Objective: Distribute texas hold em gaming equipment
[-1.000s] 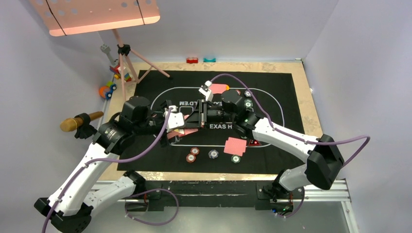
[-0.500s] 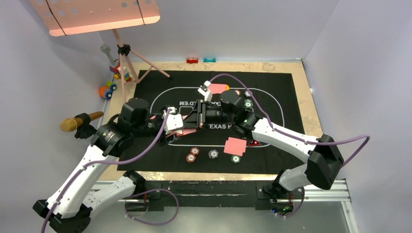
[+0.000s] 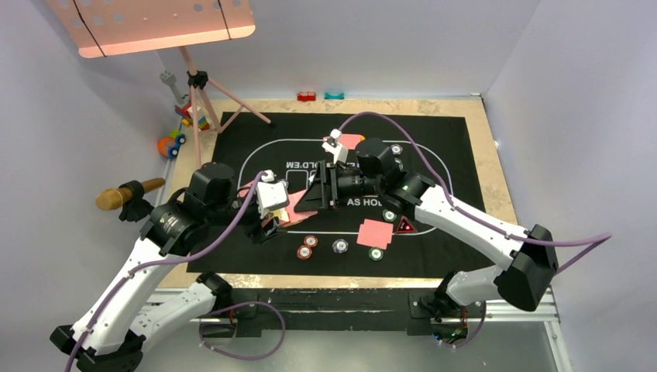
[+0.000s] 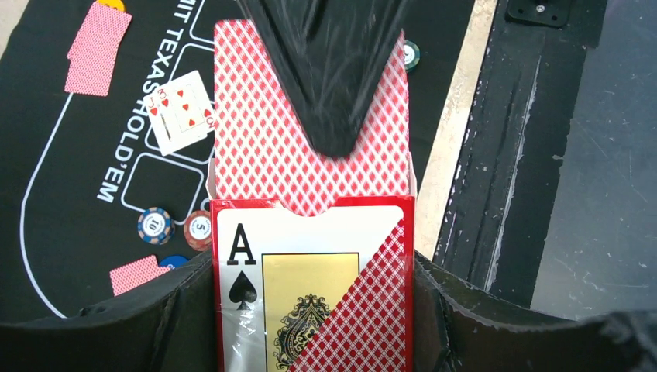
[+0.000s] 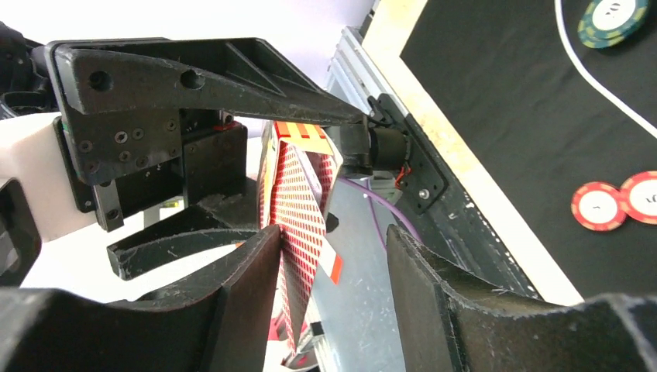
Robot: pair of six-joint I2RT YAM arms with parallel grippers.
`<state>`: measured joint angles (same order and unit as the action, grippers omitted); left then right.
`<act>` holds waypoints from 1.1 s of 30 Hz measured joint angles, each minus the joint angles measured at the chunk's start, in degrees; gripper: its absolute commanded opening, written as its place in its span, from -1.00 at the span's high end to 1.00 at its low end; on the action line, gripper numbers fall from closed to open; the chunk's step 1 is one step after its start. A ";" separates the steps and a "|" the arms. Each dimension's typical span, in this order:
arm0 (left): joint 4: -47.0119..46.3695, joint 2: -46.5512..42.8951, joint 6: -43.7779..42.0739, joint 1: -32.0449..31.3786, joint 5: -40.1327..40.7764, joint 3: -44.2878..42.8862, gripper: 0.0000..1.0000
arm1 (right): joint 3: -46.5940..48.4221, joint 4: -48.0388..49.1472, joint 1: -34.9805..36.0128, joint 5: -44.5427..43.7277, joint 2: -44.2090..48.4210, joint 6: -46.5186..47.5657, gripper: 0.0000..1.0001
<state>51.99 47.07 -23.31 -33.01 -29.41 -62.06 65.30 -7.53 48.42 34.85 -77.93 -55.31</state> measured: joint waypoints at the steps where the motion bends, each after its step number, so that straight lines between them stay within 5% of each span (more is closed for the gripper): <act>1: 0.00 -0.44 0.35 0.00 -0.04 0.35 1.00 | 0.00 -0.98 -0.26 -0.04 0.59 0.55 -0.14; 18: -1.79 -3.72 3.43 0.00 -1.38 5.35 1.00 | 1.16 -4.63 -0.87 0.55 -1.20 2.03 -0.14; 22: -1.86 -4.11 3.91 0.00 -1.36 5.77 1.00 | 1.16 -5.11 -1.31 0.70 -1.20 1.99 0.10; 29: -2.23 -4.66 4.66 0.00 -0.87 6.67 1.00 | 0.55 -4.04 -3.10 2.45 -0.13 0.44 0.85; 33: -3.10 -4.68 4.83 0.00 -0.61 7.21 1.00 | -0.20 -2.78 -4.00 4.00 0.59 -1.09 0.92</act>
<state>48.88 42.39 -18.48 -33.01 -30.02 -54.85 65.10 -10.31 44.42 38.85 -77.34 -56.40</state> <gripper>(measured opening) 0.704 0.050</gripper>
